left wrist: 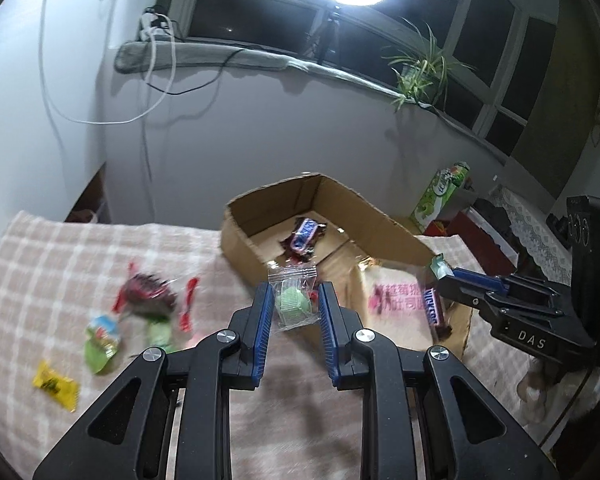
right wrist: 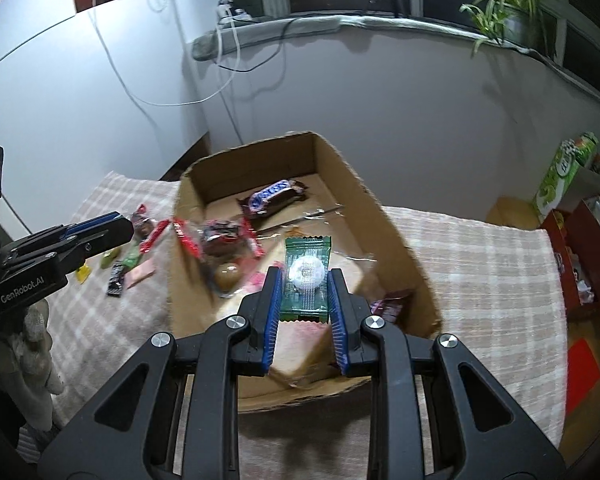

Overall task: Organize snacks
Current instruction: 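Carry both snacks into the box and open both grippers, then move both grippers back over the remaining snacks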

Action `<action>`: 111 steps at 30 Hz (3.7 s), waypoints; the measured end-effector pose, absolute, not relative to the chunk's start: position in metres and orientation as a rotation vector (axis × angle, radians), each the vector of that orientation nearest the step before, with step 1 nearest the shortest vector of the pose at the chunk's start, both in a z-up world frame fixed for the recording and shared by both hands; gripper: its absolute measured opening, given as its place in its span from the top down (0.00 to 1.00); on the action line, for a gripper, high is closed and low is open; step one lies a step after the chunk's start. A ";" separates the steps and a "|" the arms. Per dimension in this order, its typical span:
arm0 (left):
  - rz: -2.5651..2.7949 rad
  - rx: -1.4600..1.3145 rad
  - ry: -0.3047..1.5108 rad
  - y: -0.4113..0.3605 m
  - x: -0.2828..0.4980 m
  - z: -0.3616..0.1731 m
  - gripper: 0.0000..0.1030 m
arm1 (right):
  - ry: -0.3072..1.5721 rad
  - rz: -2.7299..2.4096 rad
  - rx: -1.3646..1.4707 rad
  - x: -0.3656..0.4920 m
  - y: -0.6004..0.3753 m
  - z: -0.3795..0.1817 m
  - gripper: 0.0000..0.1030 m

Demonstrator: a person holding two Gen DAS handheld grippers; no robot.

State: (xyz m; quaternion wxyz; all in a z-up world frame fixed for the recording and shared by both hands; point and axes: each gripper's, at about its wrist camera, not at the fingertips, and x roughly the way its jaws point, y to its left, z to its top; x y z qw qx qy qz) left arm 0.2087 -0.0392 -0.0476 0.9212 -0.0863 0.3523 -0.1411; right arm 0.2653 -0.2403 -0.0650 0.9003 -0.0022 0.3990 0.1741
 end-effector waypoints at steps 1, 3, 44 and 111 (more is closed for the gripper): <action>-0.296 -0.173 0.725 -0.043 0.211 -0.048 0.79 | 0.829 0.355 -0.004 0.266 -0.243 -0.067 0.77; -0.311 -0.166 0.732 -0.053 0.215 -0.050 0.79 | 0.834 0.348 0.000 0.268 -0.247 -0.070 0.77; -0.339 -0.073 0.715 -0.095 0.200 -0.037 0.66 | 0.790 0.307 0.000 0.243 -0.252 -0.051 0.41; 0.002 -0.227 0.905 0.122 0.184 -0.125 0.58 | 0.956 0.684 -0.178 0.247 0.009 -0.135 0.60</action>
